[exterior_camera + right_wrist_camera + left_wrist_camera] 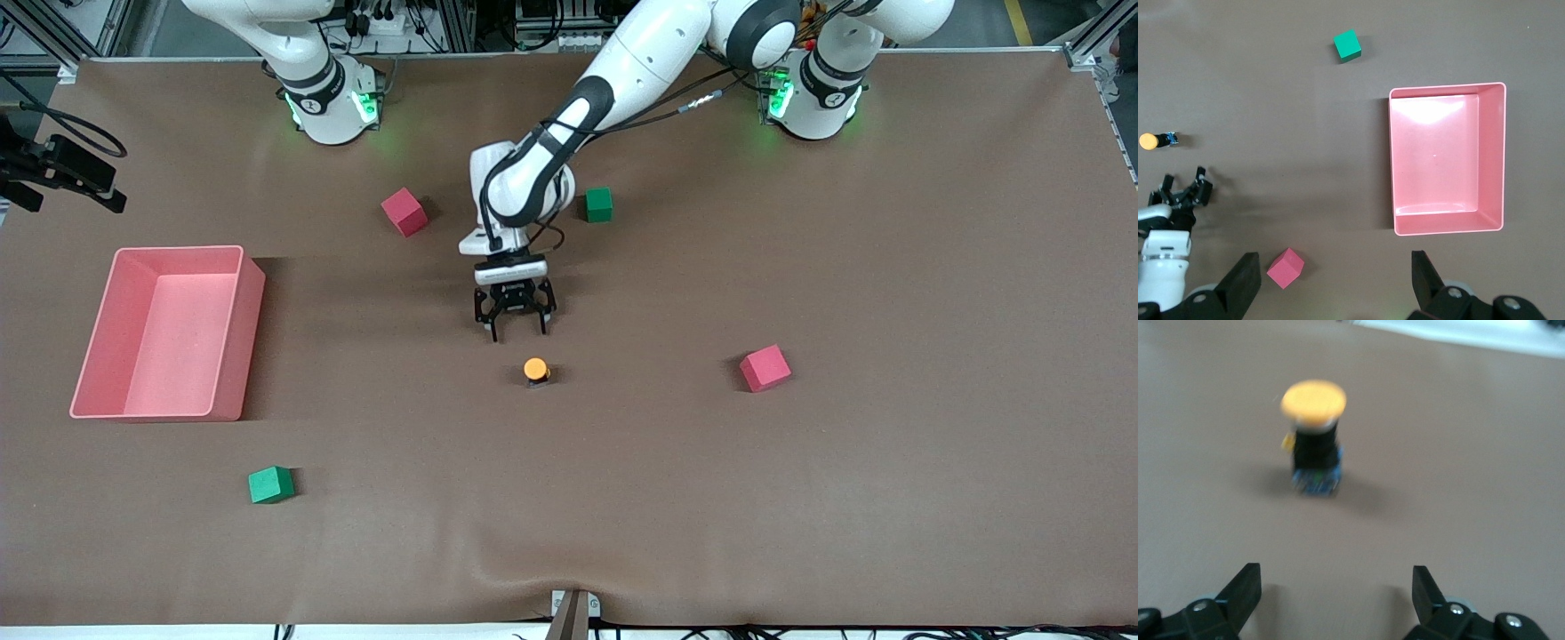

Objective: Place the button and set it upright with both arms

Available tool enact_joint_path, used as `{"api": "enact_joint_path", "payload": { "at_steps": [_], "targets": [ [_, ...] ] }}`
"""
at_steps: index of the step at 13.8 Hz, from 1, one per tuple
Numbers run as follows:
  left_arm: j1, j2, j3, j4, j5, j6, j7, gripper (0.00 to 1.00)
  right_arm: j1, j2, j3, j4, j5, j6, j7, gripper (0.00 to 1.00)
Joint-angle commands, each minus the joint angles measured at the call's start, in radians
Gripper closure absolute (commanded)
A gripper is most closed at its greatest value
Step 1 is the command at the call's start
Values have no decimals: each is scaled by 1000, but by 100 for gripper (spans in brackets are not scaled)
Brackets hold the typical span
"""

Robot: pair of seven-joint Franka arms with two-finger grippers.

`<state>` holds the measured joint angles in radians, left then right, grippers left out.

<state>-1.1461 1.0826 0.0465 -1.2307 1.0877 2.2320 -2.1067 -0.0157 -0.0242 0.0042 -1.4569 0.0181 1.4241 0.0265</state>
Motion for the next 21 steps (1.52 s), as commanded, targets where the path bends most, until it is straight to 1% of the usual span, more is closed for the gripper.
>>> {"api": "enact_joint_path", "payload": {
  "at_steps": [1,4,7,9,10,12,14,15,18,20,21],
  "targets": [
    [-6,-78,-47,-29,-151,-86,166,0,-29,9,14,21,17,-16,-14,0],
    [-4,-142,-66,-29,-299,-98,246,0,-30,9,14,21,17,-16,-14,0],
    [9,-231,-60,-26,-489,-182,449,0,-30,9,14,21,17,-16,-14,0],
    [67,-314,-60,-26,-593,-212,554,0,-29,9,14,21,17,-16,-14,0],
    [95,-352,-60,-26,-626,-239,604,0,-29,9,14,21,17,-16,-14,0],
    [162,-436,-60,-27,-699,-305,754,0,-26,9,14,21,17,-16,-14,0],
    [265,-527,-60,-27,-814,-339,925,0,-23,9,13,21,17,-16,-14,0],
    [314,-559,-60,-27,-848,-363,994,0,-23,9,13,21,17,-16,-14,0],
    [467,-642,-62,-26,-931,-426,1227,0,-23,9,13,21,17,-14,-14,0],
    [586,-681,-62,-26,-1021,-455,1388,0,-23,9,13,21,17,-14,-14,0],
    [633,-693,-62,-26,-1035,-488,1462,0,-23,9,13,21,17,-14,-16,0]
  ]
}}
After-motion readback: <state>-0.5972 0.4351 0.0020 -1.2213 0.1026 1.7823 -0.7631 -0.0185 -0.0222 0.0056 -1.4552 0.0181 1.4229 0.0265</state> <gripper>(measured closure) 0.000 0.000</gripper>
